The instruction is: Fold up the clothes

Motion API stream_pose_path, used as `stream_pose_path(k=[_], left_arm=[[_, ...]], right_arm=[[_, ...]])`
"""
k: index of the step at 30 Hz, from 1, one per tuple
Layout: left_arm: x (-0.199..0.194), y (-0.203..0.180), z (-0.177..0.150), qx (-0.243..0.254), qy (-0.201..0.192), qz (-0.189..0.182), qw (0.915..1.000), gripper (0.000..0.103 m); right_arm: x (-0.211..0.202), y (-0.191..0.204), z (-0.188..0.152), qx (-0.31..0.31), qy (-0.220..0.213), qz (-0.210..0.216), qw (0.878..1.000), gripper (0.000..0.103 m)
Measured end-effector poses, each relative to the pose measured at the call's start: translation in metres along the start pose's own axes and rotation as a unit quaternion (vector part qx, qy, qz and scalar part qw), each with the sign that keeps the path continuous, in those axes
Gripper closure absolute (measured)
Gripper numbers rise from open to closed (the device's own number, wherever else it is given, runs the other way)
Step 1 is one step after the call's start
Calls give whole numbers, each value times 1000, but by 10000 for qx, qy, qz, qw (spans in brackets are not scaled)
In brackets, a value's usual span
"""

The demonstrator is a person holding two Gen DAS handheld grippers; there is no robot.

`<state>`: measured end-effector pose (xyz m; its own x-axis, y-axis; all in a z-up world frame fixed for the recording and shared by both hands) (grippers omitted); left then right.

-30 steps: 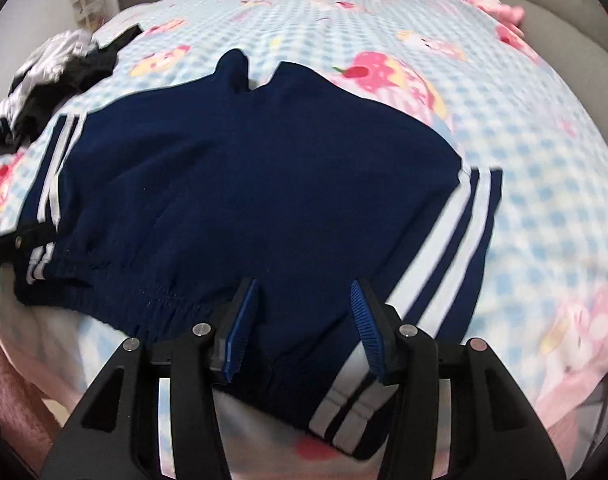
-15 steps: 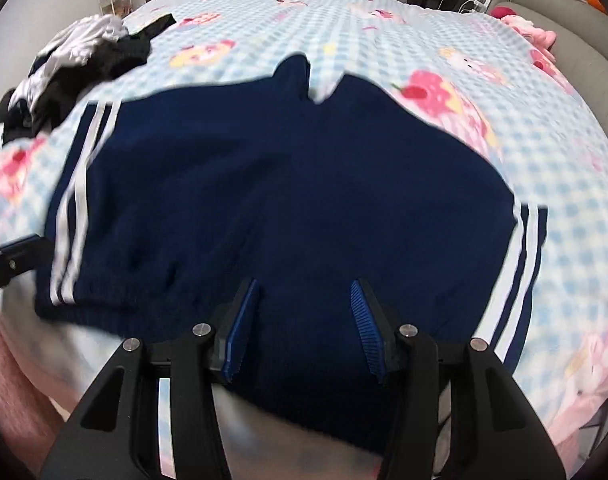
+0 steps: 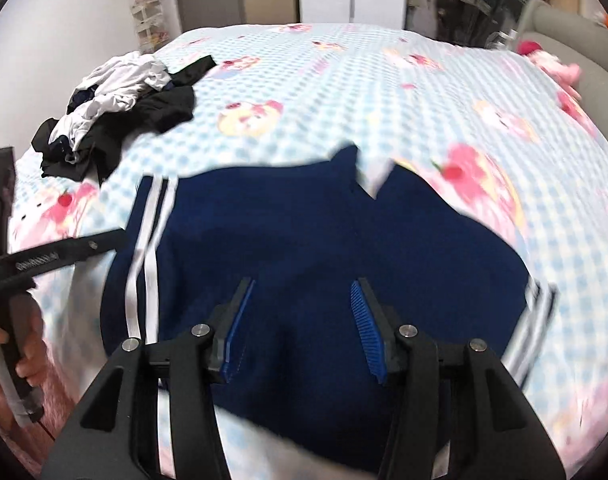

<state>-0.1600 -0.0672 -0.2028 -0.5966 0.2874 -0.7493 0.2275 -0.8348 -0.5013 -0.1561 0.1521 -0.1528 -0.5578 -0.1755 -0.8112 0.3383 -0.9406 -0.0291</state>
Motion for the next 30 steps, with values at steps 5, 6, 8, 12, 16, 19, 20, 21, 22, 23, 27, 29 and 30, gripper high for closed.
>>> stream_pose_path(k=[5,6,8,12,16,19,20,21,22,23,27,29,30], left_arm=[[21,0,17,105,45,31,9999,55],[24,3,20,82,87,39,9999,55],[28,7,24,30,145,-7,9999,56],[38,6,33,32,163,-78,9998,57],[43,3,38,117,106,21,9999,72],[43,1,39,192,55,155,9997,85],[41,2,41,218,11,207,9995,88],[39,2,43,239,-50,255,9994,91],[36,2,45,260,-112,303,9991,91],[33,2,47,276,-182,361,9988,92],[17,9,60,235,-451,523,9973,93],[19,14,62,247,-340,553,9976,93],[22,16,62,271,-238,564,9978,93]], right_arm=[[60,13,18,25,387,50,9992,54],[68,13,20,60,425,7,9991,54],[76,11,21,179,489,58,9986,54],[88,6,19,249,562,59,9981,54],[95,6,18,224,601,0,9979,54],[97,10,19,11,580,154,9982,53],[97,11,20,-81,565,217,9981,53],[98,12,21,-99,558,222,9981,53],[97,13,22,-104,552,237,9981,53],[97,14,24,-104,545,255,9981,53],[96,17,34,-70,461,284,9985,53],[96,15,39,-41,394,226,9990,53],[97,13,41,-15,375,167,9992,53]])
Point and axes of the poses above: each gripper's, at about its wrist camera, not at the fingertips, and x roughly the way its jaws point, y to its left, z to its top, the point moved 7 cm from there along x, roughly the way its jaws point, and after that the axes turned 4 degrees about -x, right-handed, at the moved point
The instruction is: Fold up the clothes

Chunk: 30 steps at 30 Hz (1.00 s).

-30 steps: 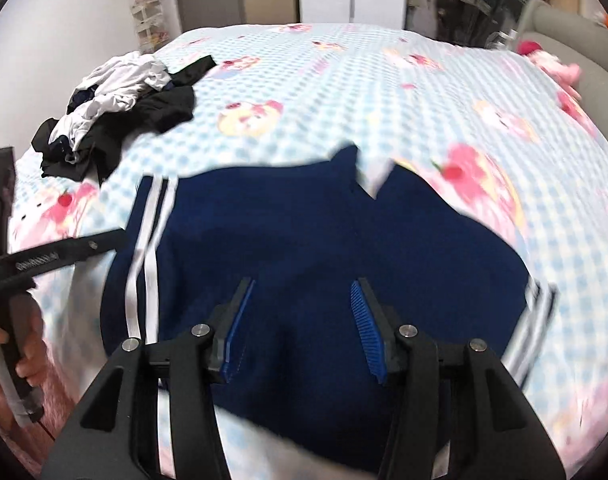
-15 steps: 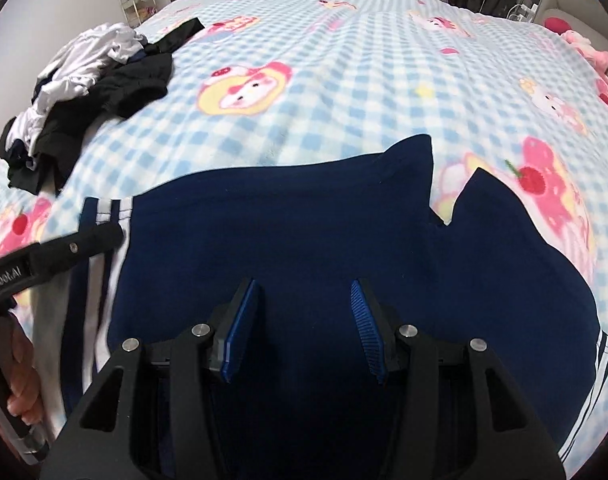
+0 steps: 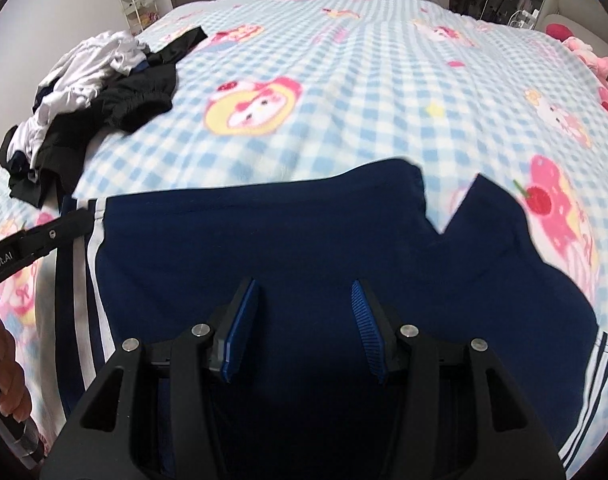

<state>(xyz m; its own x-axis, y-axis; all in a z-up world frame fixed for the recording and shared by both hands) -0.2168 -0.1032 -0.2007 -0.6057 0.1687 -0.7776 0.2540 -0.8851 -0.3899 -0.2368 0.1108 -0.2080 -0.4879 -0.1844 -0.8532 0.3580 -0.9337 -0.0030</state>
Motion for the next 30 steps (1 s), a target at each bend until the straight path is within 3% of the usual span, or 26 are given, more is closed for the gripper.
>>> stream_pose_path(k=[2,4,8,13,17,19,23,28,30], left_arm=[[10,4,-5,53,334,31,9994,91],[10,7,-10,-5,416,37,9991,83],[-18,5,-11,-112,-131,-51,9998,60],[-30,-30,-24,441,-258,-404,9979,60],[-13,-68,-37,982,-72,-550,9936,60],[5,-79,-42,1169,190,-320,9925,60],[28,-79,-51,1267,648,88,9898,60],[16,-71,-75,1477,952,230,9842,60],[8,-75,-78,1563,855,213,9838,60]], right_arm=[[3,-6,3,63,-3,-132,9999,53],[9,-18,0,175,93,-265,9995,53],[11,-39,-8,278,137,-508,9982,53],[5,-70,-14,719,103,-653,9952,53],[-5,-59,-15,629,-49,-386,9973,53],[-4,-51,-18,441,48,-297,9986,53],[12,-54,-26,328,321,-508,9977,53],[0,-73,-29,262,394,-1052,9933,53],[-13,-78,-33,355,341,-1088,9928,53]])
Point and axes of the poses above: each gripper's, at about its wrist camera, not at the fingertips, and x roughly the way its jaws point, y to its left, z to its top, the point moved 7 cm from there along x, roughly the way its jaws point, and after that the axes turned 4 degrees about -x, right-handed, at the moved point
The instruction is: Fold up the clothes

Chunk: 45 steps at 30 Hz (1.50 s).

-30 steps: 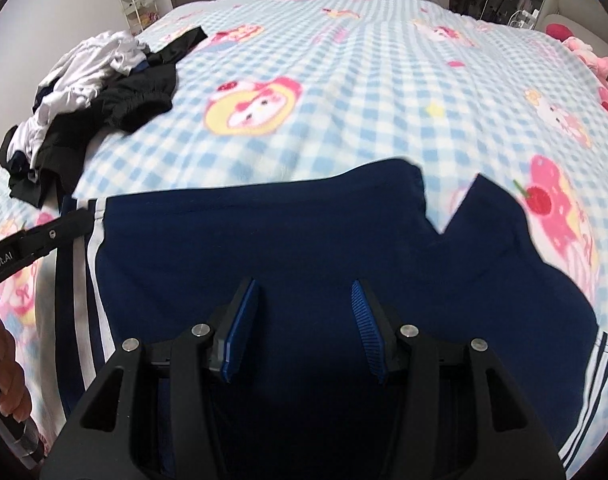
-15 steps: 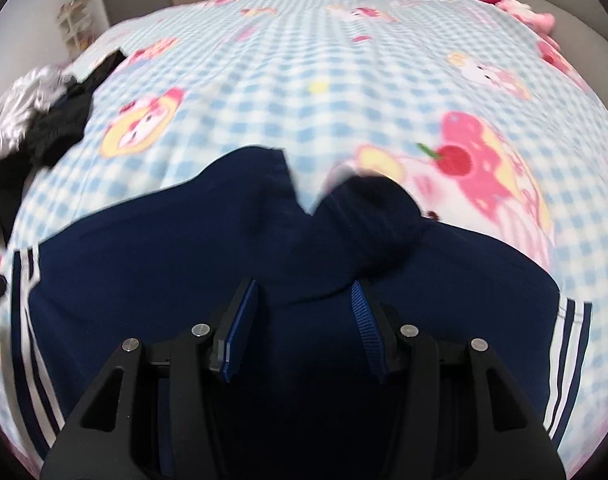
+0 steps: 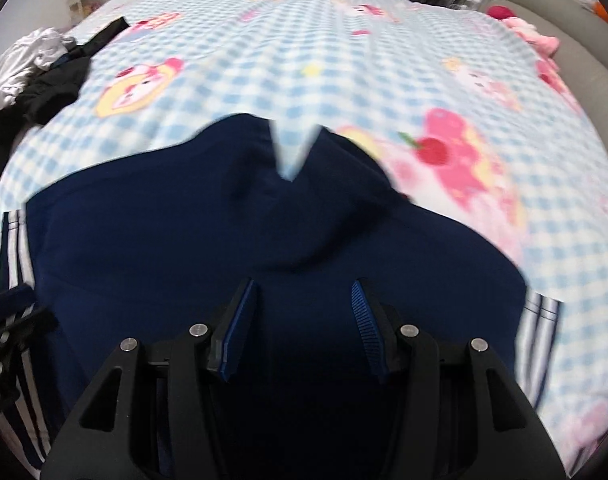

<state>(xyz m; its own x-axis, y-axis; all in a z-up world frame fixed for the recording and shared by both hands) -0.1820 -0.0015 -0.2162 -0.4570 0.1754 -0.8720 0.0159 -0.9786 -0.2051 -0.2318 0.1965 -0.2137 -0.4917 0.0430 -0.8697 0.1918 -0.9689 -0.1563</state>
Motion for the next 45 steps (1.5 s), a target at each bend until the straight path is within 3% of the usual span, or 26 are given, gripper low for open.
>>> stream_pose_path(k=[4,6,10,13,16,22,26,31,36,38,42,45], left_arm=[[-14,-16,8,-50,-359,-191,9992,59],[-14,-28,10,-43,-416,-304,9987,59],[1,-40,-10,184,-64,-129,9997,59],[-1,-40,-30,414,-4,18,9991,60],[-13,-39,-42,452,25,-63,9990,59],[-23,-54,-29,402,-251,-243,9986,59],[-8,-53,-42,404,180,-34,9990,59],[-19,-46,-60,362,252,-200,9988,59],[-30,-44,-28,246,-207,-297,9990,59],[-27,-51,-20,139,-311,-463,9983,58],[-3,-50,-36,142,138,-293,9994,58],[-11,-51,-58,309,107,-344,9989,59]], right_arm=[[-27,9,-13,372,-173,721,9966,52],[-38,25,-23,315,-225,885,9953,52],[-27,40,-46,-70,-45,688,9976,51],[-29,35,-57,-204,-80,567,9981,51],[-38,29,-62,-180,-140,500,9985,51],[-59,21,-55,17,-441,408,9982,51],[-49,11,-67,-22,-180,213,9996,51],[-48,-4,-88,20,-45,207,9998,51],[-70,-4,-77,264,-484,440,9975,51],[-70,-4,-73,287,-526,328,9977,51],[-53,-11,-87,242,-162,191,9994,51],[-63,-18,-108,197,-275,407,9986,51]])
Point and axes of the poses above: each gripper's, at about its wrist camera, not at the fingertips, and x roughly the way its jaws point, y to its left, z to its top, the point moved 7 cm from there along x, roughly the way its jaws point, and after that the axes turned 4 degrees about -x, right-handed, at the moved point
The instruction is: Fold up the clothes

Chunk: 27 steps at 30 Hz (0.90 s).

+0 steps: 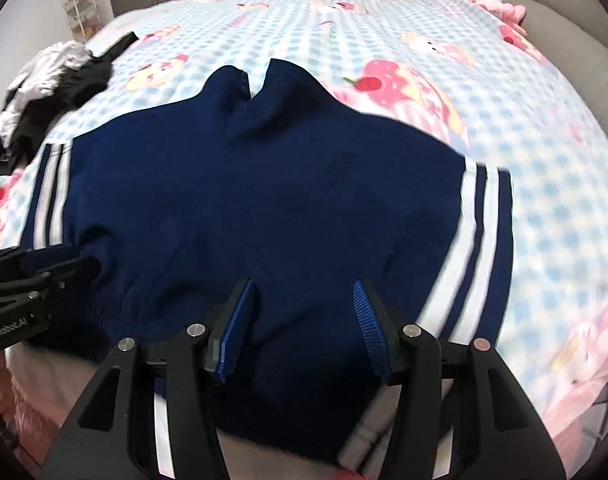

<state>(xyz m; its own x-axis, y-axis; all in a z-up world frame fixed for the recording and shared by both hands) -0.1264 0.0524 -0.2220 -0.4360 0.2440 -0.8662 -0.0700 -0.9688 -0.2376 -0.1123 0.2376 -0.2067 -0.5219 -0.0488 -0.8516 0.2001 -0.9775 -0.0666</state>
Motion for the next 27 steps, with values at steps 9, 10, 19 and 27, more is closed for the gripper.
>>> stream_pose_path(k=[9,10,19,27], left_arm=[[-16,-3,13,-302,-240,-202,9991,58],[-9,-2,7,-287,-94,-40,9995,58],[-36,13,2,-476,-537,-285,9970,59],[-23,6,-13,-336,36,-101,9994,59]], right_arm=[[-27,-55,-19,789,-106,-352,9962,51],[-21,-60,-24,749,62,-435,9962,51],[-34,-78,-35,1200,-221,-53,9925,51],[-13,-62,-49,662,239,-363,9969,50]])
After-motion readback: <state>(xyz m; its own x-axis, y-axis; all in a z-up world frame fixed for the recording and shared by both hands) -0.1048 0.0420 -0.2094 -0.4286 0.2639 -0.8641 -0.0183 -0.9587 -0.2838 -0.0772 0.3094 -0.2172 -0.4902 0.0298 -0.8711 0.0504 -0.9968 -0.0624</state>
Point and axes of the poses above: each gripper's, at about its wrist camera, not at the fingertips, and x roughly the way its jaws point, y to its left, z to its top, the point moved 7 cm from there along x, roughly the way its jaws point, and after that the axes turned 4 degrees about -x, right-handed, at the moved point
